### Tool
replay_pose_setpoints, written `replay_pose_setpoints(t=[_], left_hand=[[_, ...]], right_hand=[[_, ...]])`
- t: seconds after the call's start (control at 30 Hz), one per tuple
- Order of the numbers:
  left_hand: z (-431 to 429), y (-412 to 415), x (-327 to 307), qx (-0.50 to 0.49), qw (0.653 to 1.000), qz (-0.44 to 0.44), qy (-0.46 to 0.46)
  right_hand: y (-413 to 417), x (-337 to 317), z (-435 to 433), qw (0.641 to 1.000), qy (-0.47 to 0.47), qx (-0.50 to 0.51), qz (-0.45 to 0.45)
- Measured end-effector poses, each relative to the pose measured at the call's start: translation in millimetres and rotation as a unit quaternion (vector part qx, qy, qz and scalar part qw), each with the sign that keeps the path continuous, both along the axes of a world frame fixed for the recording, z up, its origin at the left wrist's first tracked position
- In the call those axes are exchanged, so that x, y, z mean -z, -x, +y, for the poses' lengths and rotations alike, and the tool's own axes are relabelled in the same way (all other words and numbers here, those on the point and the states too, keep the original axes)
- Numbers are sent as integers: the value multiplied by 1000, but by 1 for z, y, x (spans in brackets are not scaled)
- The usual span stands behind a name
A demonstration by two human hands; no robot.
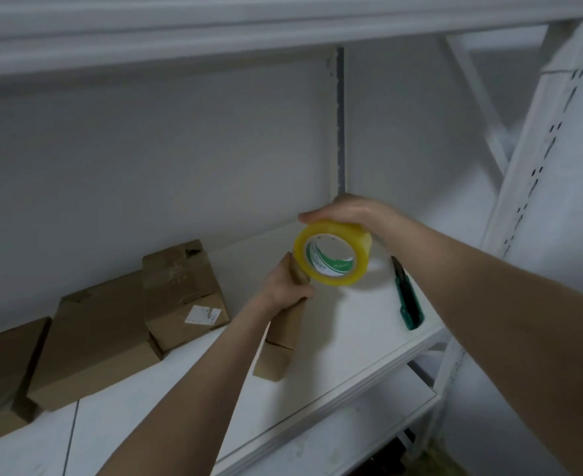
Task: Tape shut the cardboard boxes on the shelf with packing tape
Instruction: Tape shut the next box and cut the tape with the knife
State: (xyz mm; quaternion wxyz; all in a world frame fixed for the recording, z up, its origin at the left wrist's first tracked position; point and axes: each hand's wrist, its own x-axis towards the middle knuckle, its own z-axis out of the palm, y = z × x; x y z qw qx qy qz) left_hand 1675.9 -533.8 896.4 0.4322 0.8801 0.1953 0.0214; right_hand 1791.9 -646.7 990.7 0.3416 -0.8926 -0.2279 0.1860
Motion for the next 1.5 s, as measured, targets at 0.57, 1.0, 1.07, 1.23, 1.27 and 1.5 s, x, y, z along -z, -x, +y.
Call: replay_pose_setpoints(t=[0.57, 1.0, 1.07, 1.23, 1.27, 1.5], left_hand=[[35, -4, 7, 10, 999, -13, 33], [35, -9, 7, 27, 999, -4, -35], [34, -12, 8, 36, 997, -6, -70], [34, -16, 8, 37, 992, -1, -122], [33, -16, 8, 40, 991, -3, -126], [30, -18, 8, 32, 991, 10, -128]], right_hand=[[-19, 57, -15, 994, 105, 11, 13], [-21, 88, -15, 980, 200, 8, -15], [-20, 91, -17, 981, 193, 5, -29], [-25, 87, -15, 981, 190, 1, -46], [-25, 89, -15, 980, 193, 2, -46], [-26, 96, -16, 984, 171, 8, -43]])
